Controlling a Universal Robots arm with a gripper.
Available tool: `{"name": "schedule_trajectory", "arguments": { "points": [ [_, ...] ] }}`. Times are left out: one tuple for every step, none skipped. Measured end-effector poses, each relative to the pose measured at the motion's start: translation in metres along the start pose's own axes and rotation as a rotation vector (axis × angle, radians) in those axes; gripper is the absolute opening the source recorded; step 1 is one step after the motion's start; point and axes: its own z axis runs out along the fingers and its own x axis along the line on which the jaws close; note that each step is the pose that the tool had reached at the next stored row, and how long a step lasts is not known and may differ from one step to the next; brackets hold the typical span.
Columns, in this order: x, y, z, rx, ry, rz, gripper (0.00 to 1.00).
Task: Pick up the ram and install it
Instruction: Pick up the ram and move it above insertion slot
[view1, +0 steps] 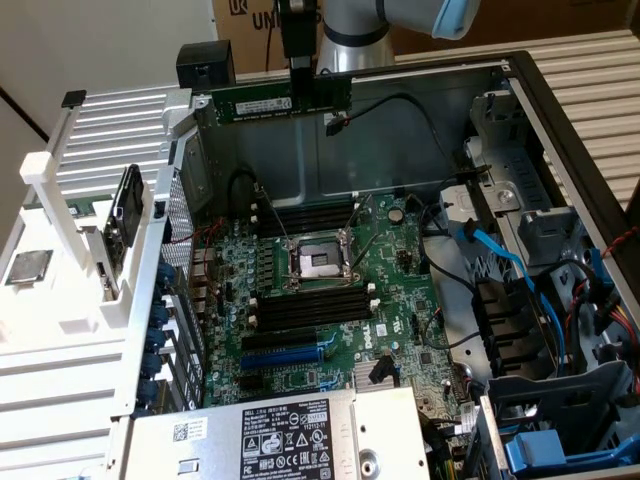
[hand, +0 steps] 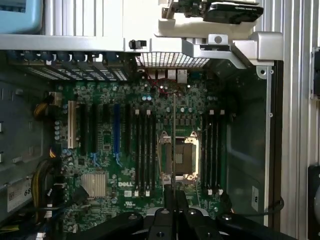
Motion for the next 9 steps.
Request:
{"name": "schedule_trajectory", "arguments": {
  "points": [
    [0.0007, -0.0036, 0.0005, 0.0002, -0.0007, 0.0, 0.12],
    [0.0033, -0.0075, 0.0015, 0.0, -0.0019, 0.0, 0.12],
    [0.0051, -0.0085, 0.002, 0.0, -0.0025, 0.0, 0.12],
    [0.0065, -0.0093, 0.0021, -0.0001, -0.0025, 0.0, 0.12],
    [0.0072, -0.0101, 0.0021, 0.0, -0.0026, 0.001, 0.12],
    [0.0074, -0.0106, 0.0021, -0.0001, -0.0026, 0.001, 0.12],
    [0.0074, -0.0111, 0.0022, -0.0002, -0.0025, 0.001, 0.12],
    [0.0077, -0.0115, 0.0024, -0.0001, -0.0026, 0.003, 0.12],
    [0.0081, -0.0117, 0.003, 0.0, -0.0029, 0.005, 0.12]
  ]
}}
